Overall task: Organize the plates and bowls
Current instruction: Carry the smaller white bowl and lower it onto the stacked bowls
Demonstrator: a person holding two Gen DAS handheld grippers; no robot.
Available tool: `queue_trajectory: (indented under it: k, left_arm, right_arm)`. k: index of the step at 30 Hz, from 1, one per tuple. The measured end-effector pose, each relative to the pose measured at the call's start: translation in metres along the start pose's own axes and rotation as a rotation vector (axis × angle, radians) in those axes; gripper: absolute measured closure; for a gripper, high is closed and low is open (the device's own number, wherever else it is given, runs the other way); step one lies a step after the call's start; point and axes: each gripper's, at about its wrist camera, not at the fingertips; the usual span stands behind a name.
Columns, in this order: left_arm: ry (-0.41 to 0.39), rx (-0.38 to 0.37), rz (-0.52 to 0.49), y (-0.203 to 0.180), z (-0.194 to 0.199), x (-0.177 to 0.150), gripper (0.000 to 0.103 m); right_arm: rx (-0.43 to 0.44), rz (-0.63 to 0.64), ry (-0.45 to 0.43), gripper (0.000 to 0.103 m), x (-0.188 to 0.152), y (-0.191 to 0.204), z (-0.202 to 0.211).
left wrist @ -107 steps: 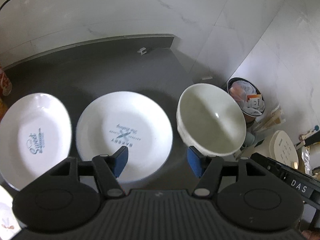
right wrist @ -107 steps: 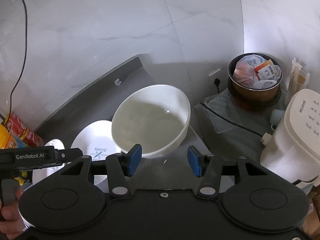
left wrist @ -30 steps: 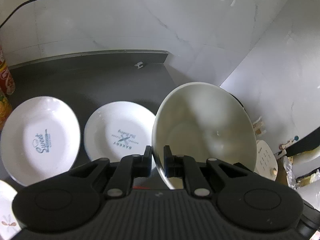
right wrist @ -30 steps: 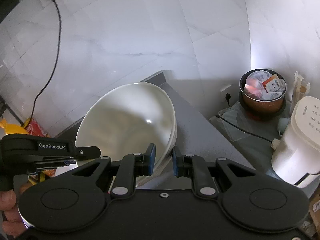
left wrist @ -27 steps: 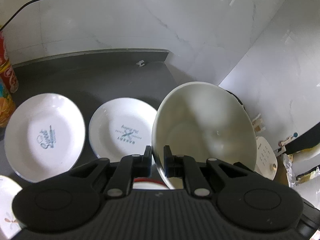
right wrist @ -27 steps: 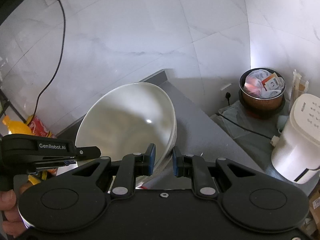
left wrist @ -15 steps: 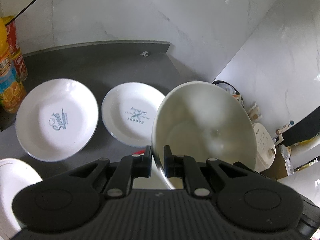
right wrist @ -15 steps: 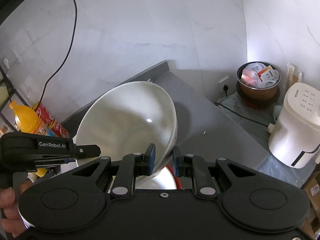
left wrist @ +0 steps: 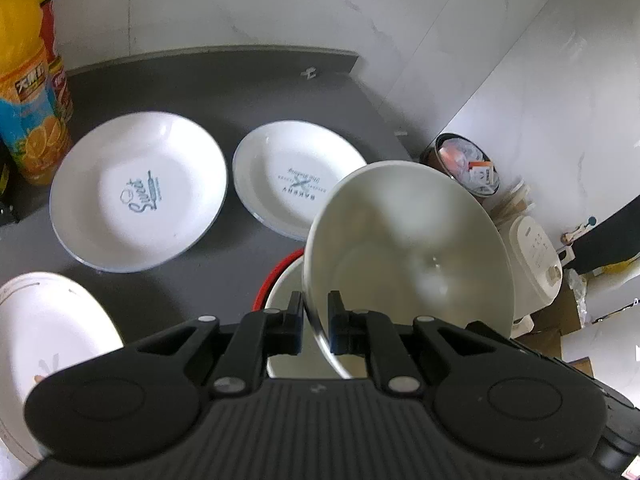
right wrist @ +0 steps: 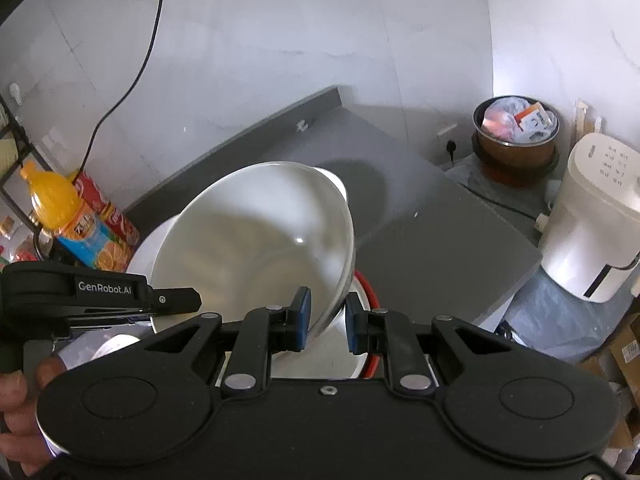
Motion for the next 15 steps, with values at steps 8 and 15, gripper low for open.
queue_trajectory:
  k: [8, 15]
  left_arm:
    - [0.039, 0.015, 0.014, 0.008, -0.009, -0.013, 0.093]
    - [0.078, 0.019, 0.053, 0.016, -0.015, -0.023, 0.093]
  right_arm:
    - [-0.008, 0.019, 0.043, 0.085, -0.009, 0.003, -0.007]
    - [-0.002, 0.042, 0.092, 0.085, -0.014, 0.004, -0.013]
Point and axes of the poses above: each gripper's, at about its wrist camera, not at the fingertips, and z roughly against the way its jaws point, y to its left, x to its top, and after that the axes turned 5 degrees about y, right-handed
